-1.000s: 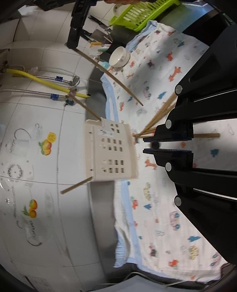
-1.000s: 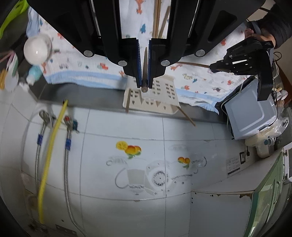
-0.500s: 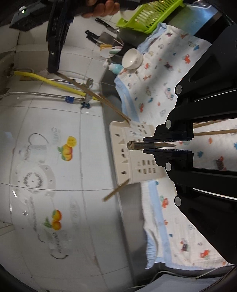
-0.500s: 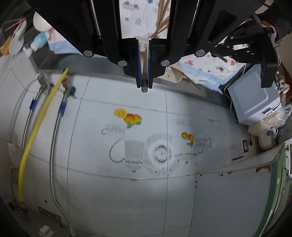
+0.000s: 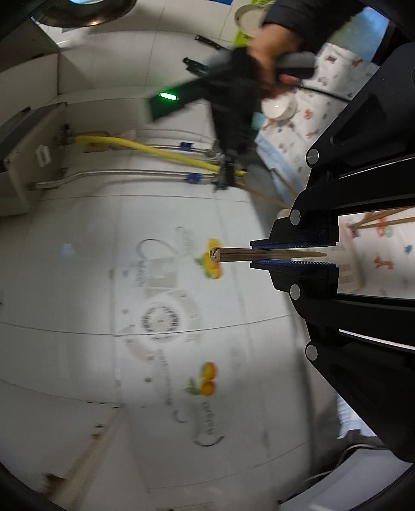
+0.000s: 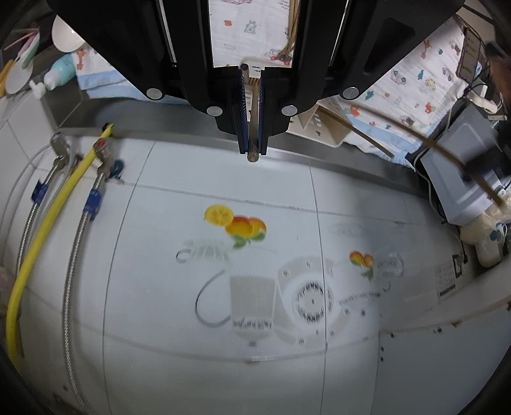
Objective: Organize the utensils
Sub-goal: 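Drop the left gripper's chopstick into the holder while the right gripper drops its own, then return the left gripper to grasp a chopstick while the right gripper grasps another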
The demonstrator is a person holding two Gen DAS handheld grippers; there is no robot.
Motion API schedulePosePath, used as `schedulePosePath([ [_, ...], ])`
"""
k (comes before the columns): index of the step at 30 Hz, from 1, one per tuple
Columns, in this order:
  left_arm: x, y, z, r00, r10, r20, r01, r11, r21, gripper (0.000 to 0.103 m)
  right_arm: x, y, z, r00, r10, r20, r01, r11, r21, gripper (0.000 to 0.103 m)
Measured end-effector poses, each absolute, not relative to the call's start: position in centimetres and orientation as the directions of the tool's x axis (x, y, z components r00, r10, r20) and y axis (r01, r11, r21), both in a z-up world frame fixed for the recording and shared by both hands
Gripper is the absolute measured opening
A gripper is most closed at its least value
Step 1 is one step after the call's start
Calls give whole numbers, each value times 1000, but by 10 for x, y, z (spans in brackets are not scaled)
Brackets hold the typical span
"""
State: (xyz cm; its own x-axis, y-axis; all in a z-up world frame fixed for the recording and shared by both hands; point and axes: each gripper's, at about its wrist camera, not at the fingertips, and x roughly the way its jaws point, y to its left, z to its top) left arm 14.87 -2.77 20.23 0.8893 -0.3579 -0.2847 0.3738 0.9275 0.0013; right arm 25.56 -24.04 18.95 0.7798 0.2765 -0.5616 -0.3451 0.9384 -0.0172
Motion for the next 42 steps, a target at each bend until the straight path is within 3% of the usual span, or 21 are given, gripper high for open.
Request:
schedulePosePath([
  [4,165,-28,214,906,-333,-260,348,937,12,5,266,-236,172,758,269,-594,-348,937,-19,6],
  [10,205,-30,195,893,-313,-322,324,946,-19,5,265,-234,163,756,264,-599,-360,932,-44,8],
  [21,233,-35,159,858,-299,-418,308,950,-47,6,231,-249,178,785,292,-546,-369,929,-35,21],
  [33,179,-33,174,878,-303,-372,307,950,-49,9,144,-264,176,791,351,-502,-409,913,-5,25],
  [42,128,-37,131,833,-333,-442,342,938,-63,13,83,-269,144,764,380,-522,-432,901,24,25],
])
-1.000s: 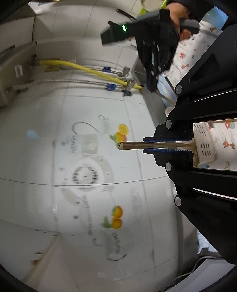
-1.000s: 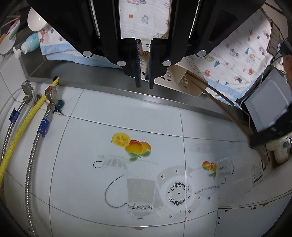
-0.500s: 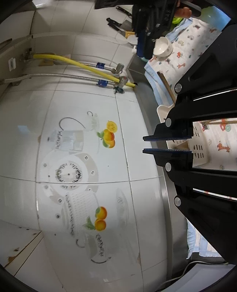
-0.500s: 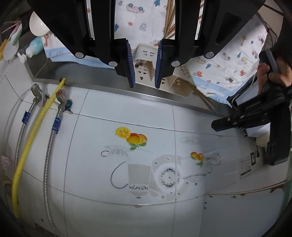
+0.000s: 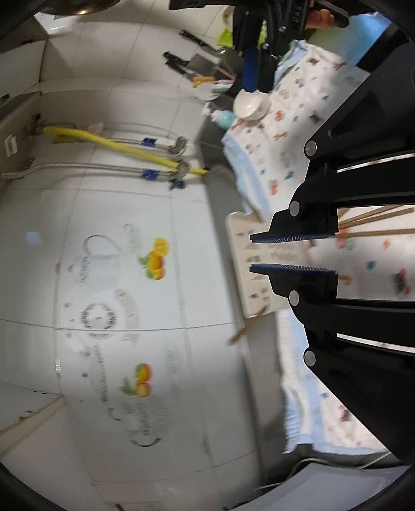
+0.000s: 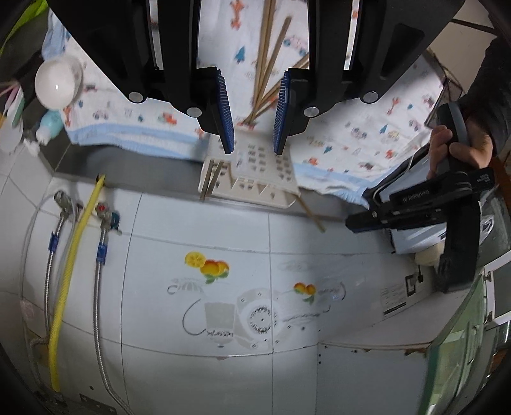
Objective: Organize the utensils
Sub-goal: 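Return the left gripper to grasp a chopstick while the right gripper grasps another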
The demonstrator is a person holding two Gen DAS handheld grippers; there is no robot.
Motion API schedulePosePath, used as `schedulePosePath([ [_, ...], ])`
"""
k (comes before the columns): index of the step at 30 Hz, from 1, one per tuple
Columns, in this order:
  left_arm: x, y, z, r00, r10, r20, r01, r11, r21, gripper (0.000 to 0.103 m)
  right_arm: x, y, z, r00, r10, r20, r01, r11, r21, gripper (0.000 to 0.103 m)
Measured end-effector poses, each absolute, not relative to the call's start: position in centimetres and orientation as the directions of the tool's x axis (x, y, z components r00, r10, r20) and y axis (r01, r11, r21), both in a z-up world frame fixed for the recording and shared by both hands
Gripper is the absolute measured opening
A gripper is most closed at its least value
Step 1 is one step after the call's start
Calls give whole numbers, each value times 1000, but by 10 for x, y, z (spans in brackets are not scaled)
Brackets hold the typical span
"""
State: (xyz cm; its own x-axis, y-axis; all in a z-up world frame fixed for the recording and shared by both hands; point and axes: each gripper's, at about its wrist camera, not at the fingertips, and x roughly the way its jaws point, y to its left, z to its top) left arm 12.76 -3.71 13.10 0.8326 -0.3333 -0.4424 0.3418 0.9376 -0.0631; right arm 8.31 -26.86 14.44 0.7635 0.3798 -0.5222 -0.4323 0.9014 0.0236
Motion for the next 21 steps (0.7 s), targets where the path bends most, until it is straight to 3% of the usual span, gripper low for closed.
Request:
schedulePosePath([
  [12,86,-46,28,713,-350,-607,367,925,-101,13,31,-279,70,738,333,-587,-387,921,36,25],
  [21,75,-41,-34,631,-340,-697,345,928,-140,13,17,-282,-6,660,291,-693,-353,934,57,23],
])
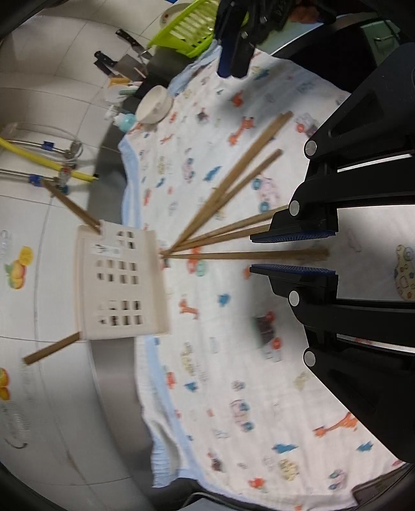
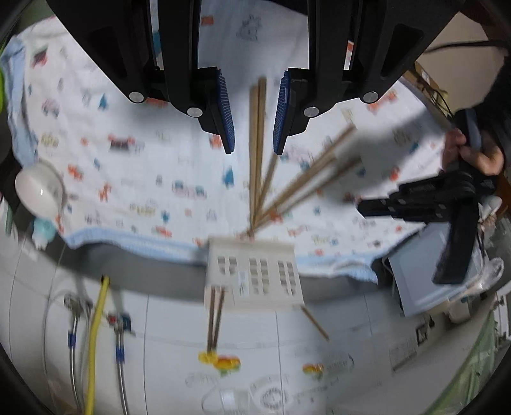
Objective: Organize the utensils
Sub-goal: 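Return the left gripper to grasp a chopstick while the right gripper grasps another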
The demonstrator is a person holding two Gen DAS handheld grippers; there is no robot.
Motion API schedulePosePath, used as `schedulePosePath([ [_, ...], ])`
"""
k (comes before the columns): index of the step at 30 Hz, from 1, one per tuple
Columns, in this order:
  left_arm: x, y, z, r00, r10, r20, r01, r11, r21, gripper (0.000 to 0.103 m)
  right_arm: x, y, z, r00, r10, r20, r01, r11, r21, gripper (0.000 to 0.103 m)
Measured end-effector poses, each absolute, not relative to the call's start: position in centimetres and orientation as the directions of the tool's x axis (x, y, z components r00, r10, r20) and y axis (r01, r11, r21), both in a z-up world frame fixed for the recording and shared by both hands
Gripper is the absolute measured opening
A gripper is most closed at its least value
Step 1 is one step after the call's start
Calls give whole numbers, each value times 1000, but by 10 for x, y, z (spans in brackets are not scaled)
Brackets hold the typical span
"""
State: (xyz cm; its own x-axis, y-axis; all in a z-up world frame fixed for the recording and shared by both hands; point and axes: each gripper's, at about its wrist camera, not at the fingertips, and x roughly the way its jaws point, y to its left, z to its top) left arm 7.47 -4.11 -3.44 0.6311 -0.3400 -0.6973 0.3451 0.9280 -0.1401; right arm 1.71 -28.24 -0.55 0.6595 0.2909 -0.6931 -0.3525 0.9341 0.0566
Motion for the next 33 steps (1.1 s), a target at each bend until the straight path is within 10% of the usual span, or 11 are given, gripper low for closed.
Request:
schedulePosePath([
  [33,80,-49,-88,544,-349,-763,342,923,-178,13,37,-270,-69,568,253,-784,-366,930,35,11],
])
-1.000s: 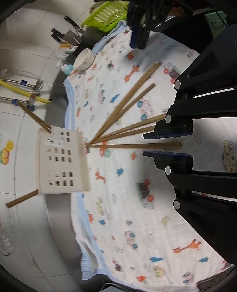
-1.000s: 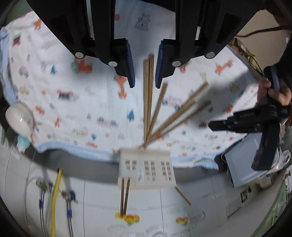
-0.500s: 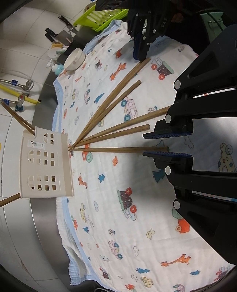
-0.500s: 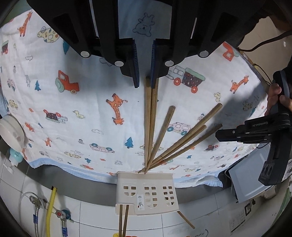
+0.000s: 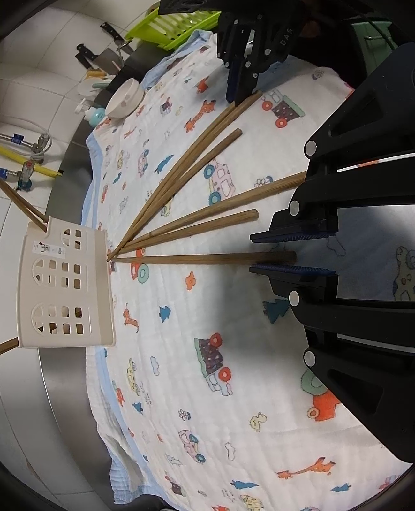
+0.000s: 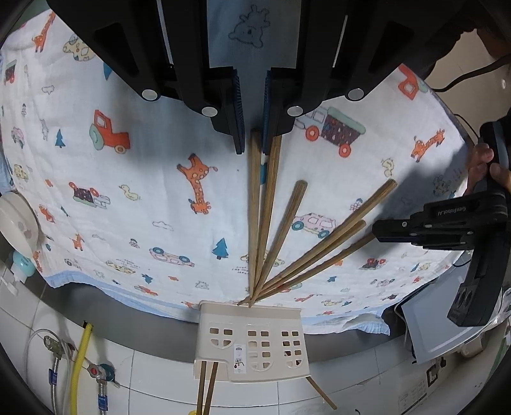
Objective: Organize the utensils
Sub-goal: 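Return the left gripper to grasp a chopstick while the right gripper grasps another, then carry the left gripper's chopstick above the holder while the right gripper carries its own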
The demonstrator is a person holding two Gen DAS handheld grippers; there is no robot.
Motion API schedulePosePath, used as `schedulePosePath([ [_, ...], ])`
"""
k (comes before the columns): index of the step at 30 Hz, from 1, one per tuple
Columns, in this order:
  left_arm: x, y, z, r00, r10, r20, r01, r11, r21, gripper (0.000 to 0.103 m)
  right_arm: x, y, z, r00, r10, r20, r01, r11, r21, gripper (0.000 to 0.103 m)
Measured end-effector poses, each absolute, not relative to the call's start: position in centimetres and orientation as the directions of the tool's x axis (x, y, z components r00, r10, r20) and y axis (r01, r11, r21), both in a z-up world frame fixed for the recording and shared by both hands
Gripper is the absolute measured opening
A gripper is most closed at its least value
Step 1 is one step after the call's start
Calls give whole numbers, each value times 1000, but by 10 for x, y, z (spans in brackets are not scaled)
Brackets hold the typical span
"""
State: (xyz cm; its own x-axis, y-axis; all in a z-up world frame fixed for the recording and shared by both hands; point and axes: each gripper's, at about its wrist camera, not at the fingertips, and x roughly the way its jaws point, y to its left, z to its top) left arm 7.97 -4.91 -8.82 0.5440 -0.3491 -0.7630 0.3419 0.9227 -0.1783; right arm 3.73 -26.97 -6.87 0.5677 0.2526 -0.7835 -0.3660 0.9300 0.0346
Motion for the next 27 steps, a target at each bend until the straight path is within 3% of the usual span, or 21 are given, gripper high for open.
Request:
schedulePosePath([
  [20,93,-63,-89,560,-295,-774,326,938,-122,9,44,-271,-68,597,258,-760,-316,946,73,7],
  [27,85,-57,-71,599,-305,-740,309,941,-138,6,29,-278,-38,654,269,-707,-310,948,74,7],
])
